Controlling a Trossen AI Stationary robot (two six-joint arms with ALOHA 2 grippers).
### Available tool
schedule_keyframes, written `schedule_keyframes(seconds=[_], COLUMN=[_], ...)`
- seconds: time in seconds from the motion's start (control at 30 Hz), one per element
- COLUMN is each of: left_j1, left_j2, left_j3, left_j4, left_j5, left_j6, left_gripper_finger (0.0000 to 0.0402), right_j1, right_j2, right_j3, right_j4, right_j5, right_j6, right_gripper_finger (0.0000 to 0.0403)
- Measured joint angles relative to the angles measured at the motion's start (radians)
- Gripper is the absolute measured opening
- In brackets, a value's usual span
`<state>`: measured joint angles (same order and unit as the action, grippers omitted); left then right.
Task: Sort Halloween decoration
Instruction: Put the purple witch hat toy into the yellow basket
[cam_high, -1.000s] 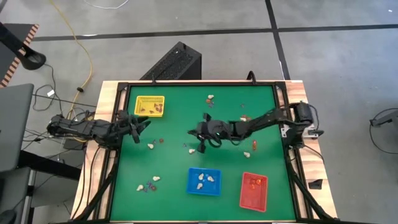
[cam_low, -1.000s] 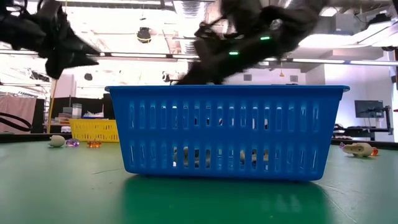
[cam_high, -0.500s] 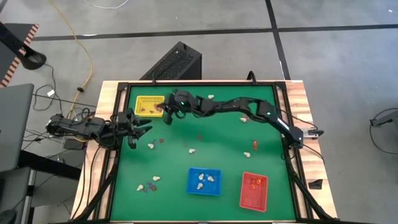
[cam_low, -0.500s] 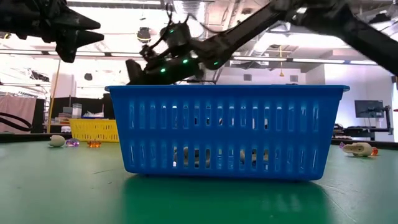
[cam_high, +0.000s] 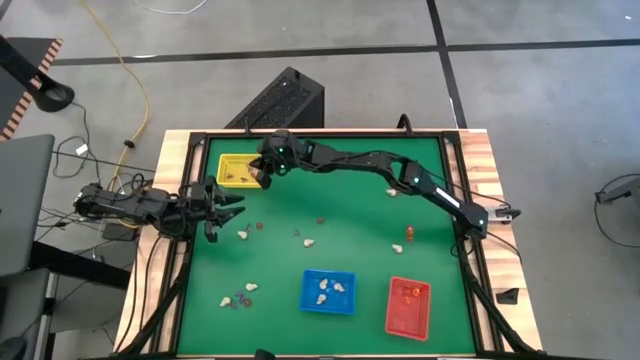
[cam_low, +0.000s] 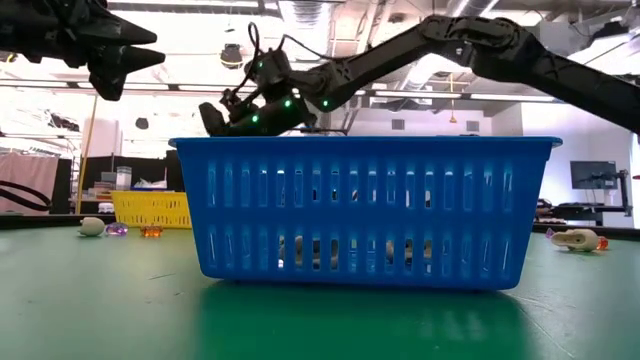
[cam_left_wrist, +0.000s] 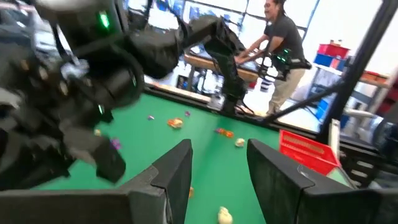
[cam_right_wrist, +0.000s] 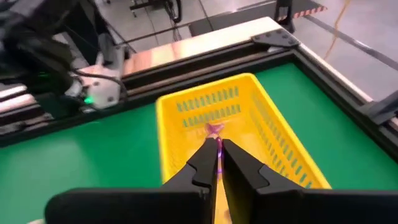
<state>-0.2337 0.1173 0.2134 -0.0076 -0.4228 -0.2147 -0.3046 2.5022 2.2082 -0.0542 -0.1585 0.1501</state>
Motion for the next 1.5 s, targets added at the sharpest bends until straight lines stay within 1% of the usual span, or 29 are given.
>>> schedule_keyframes(seconds=[0.1, 0.2, 0.37, 0.47, 0.53, 0.6, 0.73, 0.8, 0.9, 1.0, 1.1, 1.2, 1.37, 1.5], left_j1=[0.000, 0.000, 0.000, 0.000, 0.000, 0.000, 0.000, 0.000, -0.001, -0.001, 0.000, 0.000, 0.000, 0.000], left_j2=[0.000, 0.000, 0.000, 0.000, 0.000, 0.000, 0.006, 0.024, 0.081, 0.191, 0.339, 0.496, 0.774, 0.976], left_j3=[0.000, 0.000, 0.001, 0.001, 0.001, 0.001, 0.001, 0.000, -0.019, -0.041, -0.037, -0.020, 0.010, 0.076], left_j4=[-0.005, 0.005, 0.026, 0.023, 0.016, 0.003, -0.002, 0.033, 0.126, 0.195, 0.245, 0.316, 0.443, 0.459], left_j5=[0.027, 0.034, 0.034, 0.035, 0.047, 0.074, 0.149, 0.195, 0.238, 0.235, 0.227, 0.232, 0.205, 0.107], left_j6=[-0.015, -0.016, -0.021, -0.022, -0.022, -0.022, 0.002, 0.013, -0.017, -0.014, -0.015, -0.013, 0.024, 0.051], left_gripper_finger=[0.0143, 0.0143, 0.0143, 0.0143, 0.0143, 0.0143, 0.0143, 0.0143, 0.0143, 0.0143, 0.0143, 0.0143, 0.0143, 0.0143], right_j1=[0.001, 0.005, 0.001, -0.011, -0.022, -0.020, 0.022, 0.057, 0.114, 0.174, 0.240, 0.313, 0.427, 0.506], right_j2=[-0.026, -0.045, -0.045, -0.050, -0.079, -0.125, -0.239, -0.281, -0.344, -0.448, -0.557, -0.672, -0.903, -1.028], right_j3=[0.000, 0.000, 0.000, 0.000, -0.003, -0.003, 0.001, -0.015, -0.053, -0.139, -0.293, -0.511, -0.925, -1.236], right_j4=[-0.003, -0.001, -0.004, -0.058, -0.190, -0.322, -0.632, -0.757, -0.887, -0.913, -0.871, -0.765, -0.386, -0.013], right_j5=[-0.003, -0.002, 0.003, -0.003, -0.040, -0.047, -0.049, -0.050, -0.049, -0.044, 0.014, 0.110, 0.264, 0.368], right_j6=[0.000, -0.001, -0.001, 0.010, 0.017, -0.009, -0.118, -0.163, -0.214, -0.226, -0.188, -0.138, -0.025, 0.000], right_gripper_finger=[0.0063, 0.0087, 0.0151, 0.0191, 0.0211, 0.0222, 0.0227, 0.0223, 0.0215, 0.0206, 0.0197, 0.0188, 0.0179, 0.0178])
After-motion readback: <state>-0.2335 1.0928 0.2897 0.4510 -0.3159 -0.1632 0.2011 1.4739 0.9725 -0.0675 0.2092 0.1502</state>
